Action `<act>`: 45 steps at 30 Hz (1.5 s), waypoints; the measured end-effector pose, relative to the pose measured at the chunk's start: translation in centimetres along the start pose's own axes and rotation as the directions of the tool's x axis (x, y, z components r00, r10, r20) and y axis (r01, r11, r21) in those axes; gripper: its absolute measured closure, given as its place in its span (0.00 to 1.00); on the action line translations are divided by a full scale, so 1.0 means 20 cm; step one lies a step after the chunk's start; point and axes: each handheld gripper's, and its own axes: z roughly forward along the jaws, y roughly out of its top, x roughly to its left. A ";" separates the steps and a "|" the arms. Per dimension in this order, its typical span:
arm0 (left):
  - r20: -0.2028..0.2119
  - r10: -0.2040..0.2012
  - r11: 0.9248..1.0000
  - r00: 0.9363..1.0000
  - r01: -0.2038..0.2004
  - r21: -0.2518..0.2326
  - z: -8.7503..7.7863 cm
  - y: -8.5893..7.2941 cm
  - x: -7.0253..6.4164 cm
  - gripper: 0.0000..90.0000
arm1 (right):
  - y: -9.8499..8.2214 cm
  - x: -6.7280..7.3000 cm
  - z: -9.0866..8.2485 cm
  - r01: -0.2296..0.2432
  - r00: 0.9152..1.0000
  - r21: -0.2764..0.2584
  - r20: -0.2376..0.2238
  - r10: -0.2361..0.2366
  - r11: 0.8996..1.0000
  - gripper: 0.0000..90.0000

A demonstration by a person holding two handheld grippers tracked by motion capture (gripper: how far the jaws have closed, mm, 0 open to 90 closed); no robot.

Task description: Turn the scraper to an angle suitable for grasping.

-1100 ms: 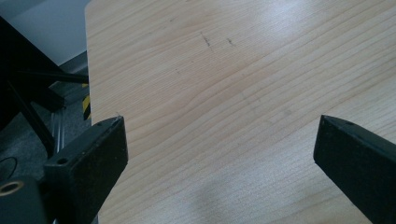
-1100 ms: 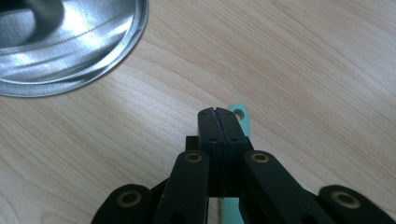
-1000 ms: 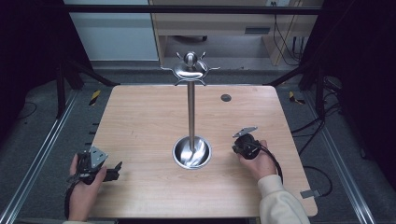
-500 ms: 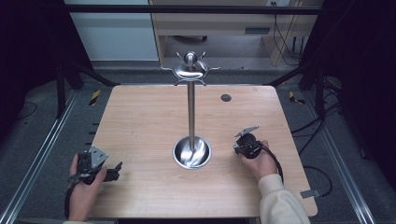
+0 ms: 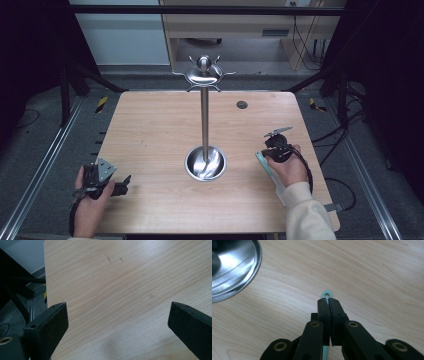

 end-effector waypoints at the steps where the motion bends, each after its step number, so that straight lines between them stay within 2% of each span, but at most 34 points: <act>1: 0.001 0.002 1.000 1.000 -0.002 -0.001 0.00 0.00 0.00 0.03 | 0.01 -0.01 -0.01 -0.003 1.000 0.010 0.001 0.003 1.000 0.96; 4: 0.005 0.006 1.000 1.000 -0.006 0.000 0.00 0.00 -0.01 0.03 | 0.04 -0.01 -0.03 0.003 1.000 0.030 -0.013 -0.003 1.000 0.91; 9: 0.005 0.002 1.000 1.000 -0.002 0.001 0.00 0.00 0.00 0.03 | 0.05 -0.01 0.01 0.015 1.000 0.093 -0.002 -0.015 0.996 0.81; 11: 0.003 0.000 1.000 1.000 0.000 0.001 0.00 0.00 0.00 0.03 | 0.04 -0.01 0.03 0.020 1.000 0.116 -0.011 -0.019 0.993 0.79; 14: 0.005 0.002 1.000 1.000 -0.002 0.003 0.00 0.00 -0.01 0.03 | 0.04 0.00 0.06 0.025 1.000 0.157 -0.017 -0.022 0.987 0.76; 15: 0.005 0.004 1.000 1.000 -0.004 0.004 0.00 0.00 -0.01 0.03 | 0.03 0.00 0.09 0.007 1.000 0.188 -0.025 -0.002 0.982 0.75; 17: 0.006 0.004 1.000 1.000 -0.004 0.004 0.00 0.00 -0.01 0.03 | 0.02 -0.01 0.10 0.014 1.000 0.197 -0.019 -0.010 0.980 0.75; 18: 0.006 0.004 1.000 1.000 -0.004 0.004 0.00 0.00 -0.01 0.03 | 0.02 -0.01 0.11 -0.006 1.000 0.213 -0.015 0.009 0.977 0.75; 27: 0.008 0.005 1.000 1.000 -0.005 0.004 0.00 0.00 -0.01 0.03 | 0.04 -0.01 0.18 -0.003 1.000 0.231 -0.022 0.009 0.973 0.77; 36: 0.009 0.002 1.000 1.000 -0.002 0.002 0.00 0.00 -0.01 0.03 | 0.04 -0.01 0.20 -0.033 0.999 0.237 -0.014 0.037 0.971 0.81; 41: 0.011 0.007 1.000 1.000 -0.007 0.005 0.00 0.00 -0.01 0.03 | 0.04 -0.01 0.21 -0.023 1.000 0.236 -0.009 0.026 0.972 0.81; 45: 0.012 0.007 1.000 1.000 -0.007 0.005 0.00 0.00 -0.01 0.03 | 0.04 -0.01 0.21 -0.032 0.999 0.238 -0.007 0.034 0.971 0.81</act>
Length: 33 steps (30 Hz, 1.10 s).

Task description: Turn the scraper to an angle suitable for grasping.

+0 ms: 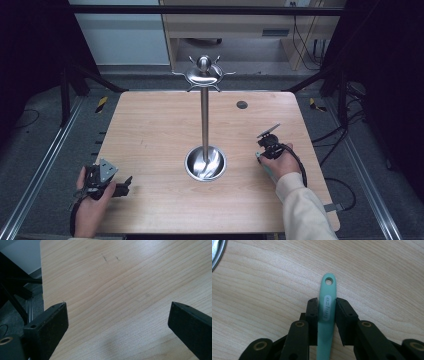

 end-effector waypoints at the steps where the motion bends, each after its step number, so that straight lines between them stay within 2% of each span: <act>1: 0.000 0.000 1.000 1.000 0.000 0.000 0.00 0.00 0.00 0.03 | 0.00 0.00 0.00 -0.004 1.000 0.000 -0.001 0.004 1.000 0.82; 9: 0.000 0.000 1.000 1.000 0.000 -0.001 0.00 0.00 0.00 0.03 | -0.01 0.00 0.00 -0.004 1.000 -0.021 0.002 0.004 1.000 0.82; 15: 0.001 0.002 1.000 1.000 -0.002 0.001 0.00 0.00 0.00 0.03 | -0.01 0.00 -0.06 0.008 1.000 -0.052 0.006 -0.007 0.999 0.83; 22: 0.002 0.001 1.000 1.000 -0.001 0.002 0.00 0.00 0.00 0.03 | 0.01 0.02 -0.19 0.017 1.000 -0.109 -0.003 -0.017 0.994 0.83; 28: 0.003 -0.001 1.000 1.000 0.001 0.002 0.00 0.00 0.00 0.03 | 0.05 0.03 -0.32 0.039 0.999 -0.166 0.006 -0.038 0.985 0.83; 31: 0.004 -0.004 1.000 1.000 0.004 0.002 0.00 -0.01 0.00 0.03 | 0.07 0.04 -0.39 0.048 0.999 -0.204 0.011 -0.047 0.978 0.83; 33: 0.004 -0.006 1.000 1.000 0.006 0.002 0.00 -0.01 0.00 0.03 | 0.10 0.04 -0.46 0.052 0.999 -0.246 0.009 -0.052 0.968 0.83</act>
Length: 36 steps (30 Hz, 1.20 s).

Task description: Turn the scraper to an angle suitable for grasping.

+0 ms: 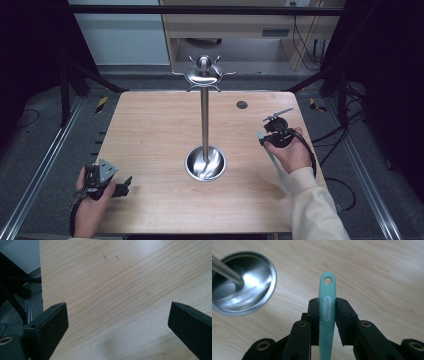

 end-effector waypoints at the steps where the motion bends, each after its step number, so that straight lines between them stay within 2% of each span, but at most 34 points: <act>1: -0.001 -0.004 1.000 1.000 0.004 -0.002 0.00 0.00 0.00 0.03 | 0.00 0.00 0.00 0.000 1.000 0.000 0.000 0.000 1.000 0.83; 3: -0.001 -0.004 1.000 1.000 0.004 -0.001 0.00 0.00 0.00 0.03 | 0.03 0.00 -0.04 -0.010 1.000 -0.034 -0.002 0.010 0.999 0.83; 7: -0.004 -0.011 1.000 1.000 0.011 -0.007 -0.01 -0.01 0.01 0.03 | 0.11 0.00 -0.10 -0.029 0.999 -0.111 -0.044 0.024 0.993 0.83; 11: -0.008 -0.025 1.000 1.000 0.025 -0.010 -0.01 -0.01 0.03 0.03 | 0.17 0.02 -0.15 -0.026 0.998 -0.166 -0.062 0.016 0.986 0.83; 13: -0.010 -0.033 0.999 0.999 0.033 -0.010 -0.01 -0.01 0.03 0.03 | 0.19 0.03 -0.18 -0.020 0.998 -0.203 -0.061 0.008 0.979 0.83; 18: -0.018 -0.048 0.999 0.999 0.047 -0.012 -0.02 -0.02 0.04 0.03 | 0.19 0.03 -0.22 -0.020 0.997 -0.234 -0.077 0.002 0.972 0.83; 25: -0.019 -0.060 0.998 0.998 0.059 -0.027 -0.02 -0.01 0.06 0.03 | 0.17 0.05 -0.30 -0.006 0.998 -0.278 -0.064 -0.012 0.960 0.83; 30: -0.014 -0.060 0.997 0.998 0.059 -0.041 -0.03 -0.01 0.06 0.03 | 0.13 0.05 -0.35 -0.013 0.998 -0.316 -0.062 -0.007 0.949 0.83; 32: -0.023 -0.056 0.998 0.998 0.055 -0.037 -0.02 -0.01 0.06 0.03 | 0.12 0.05 -0.38 -0.013 0.998 -0.329 -0.057 -0.006 0.944 0.83; 36: -0.038 -0.068 0.996 0.997 0.066 -0.059 -0.04 0.00 0.07 0.04 | 0.11 0.05 -0.42 -0.002 0.999 -0.356 -0.045 -0.015 0.935 0.83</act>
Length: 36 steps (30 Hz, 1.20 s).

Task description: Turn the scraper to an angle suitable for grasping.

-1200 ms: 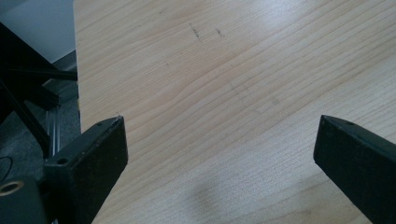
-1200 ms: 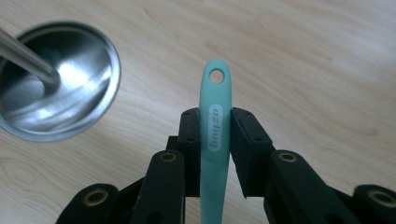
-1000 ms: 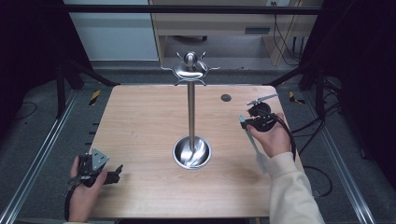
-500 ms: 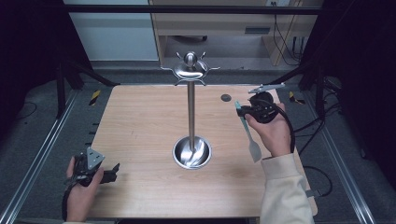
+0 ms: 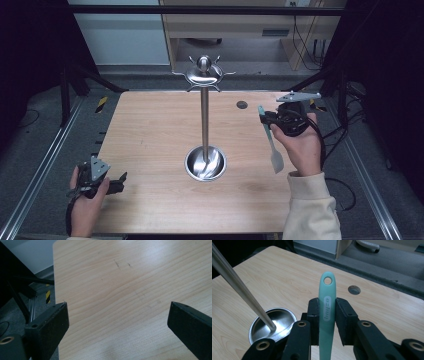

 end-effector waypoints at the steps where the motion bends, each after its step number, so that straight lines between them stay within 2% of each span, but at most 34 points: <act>1: 0.001 -0.002 1.000 1.000 0.002 0.000 0.00 0.00 0.00 0.04 | 0.00 0.00 -0.01 -0.004 1.000 -0.006 -0.002 0.004 1.000 0.83; 9: 0.013 0.002 1.000 1.000 -0.002 0.005 0.01 0.00 -0.01 0.04 | 0.00 0.00 -0.06 -0.001 1.000 -0.047 -0.009 0.000 0.999 0.82; 15: 0.016 0.004 1.000 1.000 -0.004 0.014 0.01 0.00 -0.01 0.04 | 0.00 -0.03 -0.11 -0.027 1.000 -0.080 -0.015 0.026 0.996 0.82; 19: 0.015 0.002 1.000 1.000 -0.002 0.013 0.01 -0.01 -0.01 0.04 | 0.01 -0.02 -0.15 -0.027 0.999 -0.113 -0.029 0.024 0.993 0.82; 21: 0.017 0.003 1.000 1.000 -0.004 0.015 0.01 -0.01 0.00 0.04 | 0.02 -0.01 -0.17 -0.028 0.999 -0.147 -0.038 0.023 0.989 0.82; 28: 0.013 0.003 1.000 1.000 -0.003 0.017 0.01 -0.01 -0.01 0.04 | 0.03 0.00 -0.20 -0.040 0.998 -0.206 -0.059 0.029 0.978 0.82; 36: 0.015 0.007 1.000 1.000 -0.007 0.019 0.01 -0.01 -0.01 0.04 | 0.05 0.04 -0.24 -0.034 0.998 -0.250 -0.063 0.018 0.968 0.82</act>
